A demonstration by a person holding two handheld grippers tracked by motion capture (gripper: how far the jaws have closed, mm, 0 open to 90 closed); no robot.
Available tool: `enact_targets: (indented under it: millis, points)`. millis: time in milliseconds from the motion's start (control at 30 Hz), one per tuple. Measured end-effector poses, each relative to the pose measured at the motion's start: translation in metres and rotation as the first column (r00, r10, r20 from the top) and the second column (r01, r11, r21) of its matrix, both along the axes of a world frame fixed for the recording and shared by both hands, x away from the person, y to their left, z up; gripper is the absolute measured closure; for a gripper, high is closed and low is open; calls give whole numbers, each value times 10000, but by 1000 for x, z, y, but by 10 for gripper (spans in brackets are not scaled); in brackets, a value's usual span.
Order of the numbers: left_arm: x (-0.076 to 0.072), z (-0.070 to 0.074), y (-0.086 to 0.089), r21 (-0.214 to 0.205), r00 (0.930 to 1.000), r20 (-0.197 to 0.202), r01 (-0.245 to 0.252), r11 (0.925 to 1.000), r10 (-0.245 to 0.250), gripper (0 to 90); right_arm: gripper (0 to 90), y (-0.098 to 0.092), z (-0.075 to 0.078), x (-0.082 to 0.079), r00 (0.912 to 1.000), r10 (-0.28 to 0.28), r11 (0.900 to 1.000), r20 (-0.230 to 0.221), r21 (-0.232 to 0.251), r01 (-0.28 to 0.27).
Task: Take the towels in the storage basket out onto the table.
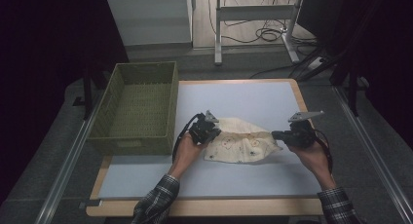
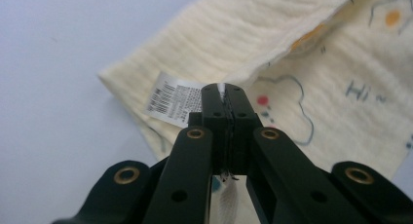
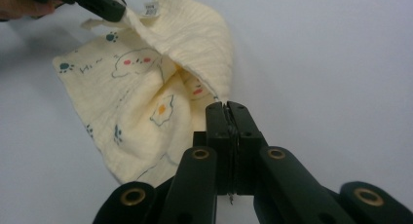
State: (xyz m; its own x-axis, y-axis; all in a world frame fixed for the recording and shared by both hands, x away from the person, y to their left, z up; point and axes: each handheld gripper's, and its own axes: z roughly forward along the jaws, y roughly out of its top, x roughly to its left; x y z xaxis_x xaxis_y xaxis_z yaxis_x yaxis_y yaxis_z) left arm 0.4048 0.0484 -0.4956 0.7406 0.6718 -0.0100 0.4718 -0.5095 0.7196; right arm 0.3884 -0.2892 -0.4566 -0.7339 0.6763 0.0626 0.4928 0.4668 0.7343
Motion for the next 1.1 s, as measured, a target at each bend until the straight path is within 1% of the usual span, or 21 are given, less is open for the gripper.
enact_targets:
  millis: [33, 100, 200, 267, 333, 400, 433, 467, 500, 533, 567, 600, 633, 667, 733, 767, 833, 900, 967, 1033, 1100]
  points:
    - [3, 6, 2, -127, 9999, 82, -123, 9998, 125, 893, 884, 0, 2, 1, 10000, -9, 10000, 65, 0, 9]
    - [7, 13, 3, -165, 9996, 176, -238, 9996, 240, 892, 884, 1, 11, 4, 9998, -24, 10000, 172, -50, 25]
    - [21, 25, 4, -185, 9985, 305, -438, 9989, 444, 891, 884, 2, 24, 14, 9992, -157, 9995, 368, -266, 167]
    - [33, 35, 3, -58, 9975, 397, -582, 9983, 584, 891, 885, 3, 32, 24, 9984, -297, 9988, 482, -378, 316]
    - [45, 47, 0, 51, 9951, 614, -778, 9970, 774, 890, 884, 6, 42, 34, 9966, -459, 9974, 689, -527, 496]
    - [61, 58, -3, 231, 9888, 962, -1165, 9929, 1138, 886, 884, 9, 53, 47, 9933, -626, 9959, 967, -589, 685]
    - [72, 64, -5, 334, 9808, 1167, -1614, 9863, 1565, 877, 877, 10, 57, 55, 9911, -750, 9951, 1104, -563, 816]
    - [78, 66, -5, 418, 9758, 1213, -1882, 9812, 1820, 826, 809, 11, 61, 65, 9855, -1106, 9908, 1284, -632, 1195]
    - [78, 66, -5, 418, 9758, 1213, -1882, 9812, 1820, 739, 809, 11, 61, 65, 9855, -1106, 9908, 1284, -632, 1195]
    - [88, 69, -5, 644, 9663, 1210, -2361, 9696, 2272, 660, 735, 9, 63, 80, 9774, -1771, 9810, 1156, -595, 1848]
    - [88, 68, -5, 625, 9665, 1206, -2353, 9699, 2267, 642, 722, 8, 64, 82, 9765, -1822, 9805, 1151, -530, 1892]
    - [87, 66, -5, 555, 9681, 1123, -2311, 9713, 2239, 597, 721, 7, 64, 82, 9757, -1853, 9807, 1167, -412, 1912]
    - [83, 62, -6, 588, 9725, 1048, -2150, 9748, 2081, 556, 719, 5, 63, 80, 9765, -1827, 9819, 1141, -293, 1872]
    - [80, 59, -7, 683, 9735, 1084, -2096, 9754, 2015, 515, 713, 3, 60, 77, 9805, -1699, 9851, 987, -87, 1716]
    - [72, 50, -7, 747, 9773, 1003, -1942, 9781, 1864, 482, 710, 0, 52, 68, 9843, -1524, 9879, 889, -148, 1542]
    - [67, 44, -7, 612, 9812, 802, -1807, 9816, 1756, 476, 708, -2, 49, 64, 9855, -1468, 9887, 855, -173, 1488]
    - [58, 36, -6, 580, 9838, 633, -1715, 9835, 1678, 450, 698, -7, 40, 54, 9892, -1337, 9910, 598, 14, 1339]
    - [48, 26, -5, 570, 9886, 362, -1478, 9874, 1459, 425, 680, -12, 29, 42, 9916, -1223, 9925, 416, 64, 1221]
    - [37, 19, -3, 503, 9914, 152, -1306, 9902, 1300, 415, 664, -15, 21, 32, 9934, -1116, 9937, 277, -43, 1118]
    - [27, 12, 0, 362, 9933, -24, -1153, 9927, 1154, 412, 664, -20, 12, 21, 9939, -1062, 9940, 284, -223, 1068]
    - [13, 4, 3, 170, 9953, -260, -932, 9955, 937, 423, 664, -28, 2, 8, 9944, -1051, 9945, 95, -24, 1051]
